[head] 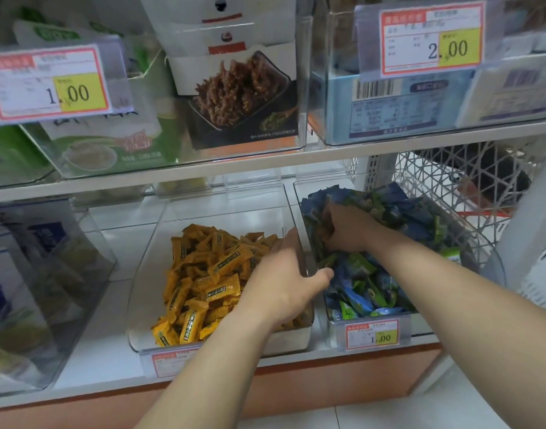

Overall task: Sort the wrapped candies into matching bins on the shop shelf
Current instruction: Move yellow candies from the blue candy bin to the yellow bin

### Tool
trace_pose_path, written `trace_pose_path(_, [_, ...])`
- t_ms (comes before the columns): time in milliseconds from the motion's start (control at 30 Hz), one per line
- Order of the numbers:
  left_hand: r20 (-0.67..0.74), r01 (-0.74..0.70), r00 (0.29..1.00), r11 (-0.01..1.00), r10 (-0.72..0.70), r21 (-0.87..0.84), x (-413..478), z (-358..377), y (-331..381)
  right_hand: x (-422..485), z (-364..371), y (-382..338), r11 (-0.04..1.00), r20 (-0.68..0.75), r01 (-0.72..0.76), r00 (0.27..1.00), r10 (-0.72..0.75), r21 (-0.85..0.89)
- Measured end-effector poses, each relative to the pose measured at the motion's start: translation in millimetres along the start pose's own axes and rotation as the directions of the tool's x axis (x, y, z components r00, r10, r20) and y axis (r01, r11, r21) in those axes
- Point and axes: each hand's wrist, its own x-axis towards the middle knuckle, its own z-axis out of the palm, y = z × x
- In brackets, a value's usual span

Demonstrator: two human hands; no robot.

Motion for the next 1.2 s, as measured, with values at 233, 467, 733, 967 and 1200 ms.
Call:
trace_pose_path(233, [0.016, 0.002, 1.0, 1.0, -0.002, -0.024, 0.4, 0.4, -4.8, -1.4, -5.0, 2.7, 0.998, 0.023, -0.049, 0.998, 0.05, -0.046])
trace_pose_path(467, [0.019, 0.011, 1.0, 0.998, -0.01, -0.062, -1.8, -0.6, -3.1, 0.8, -0.8, 1.8, 0.995, 0.045, -0.063, 0.997, 0.067, -0.078])
trace_pose_path(733, [0.017, 0.035, 0.999, 0.996, -0.033, -0.086, -0.5, 1.1, -4.5, -22.3, -18.6, 8.7, 0.935, -0.2, -0.006, 0.976, 0.082, 0.356])
trace_pose_path(967, [-0.192, -0.034, 0.981, 0.999, 0.034, 0.001, -2.4, -0.4, 17.8, -78.0, -36.5, 2.8, 0.68, -0.143, -0.015, 0.974, 0.175, 0.733])
trace_pose_path(1200, [-0.172, -0.202, 0.972, 0.94, 0.159, -0.276, -10.4, 4.0, 54.7, -125.1, -31.1, 0.0, 0.156, -0.061, 0.056, 0.998, 0.029, 0.986])
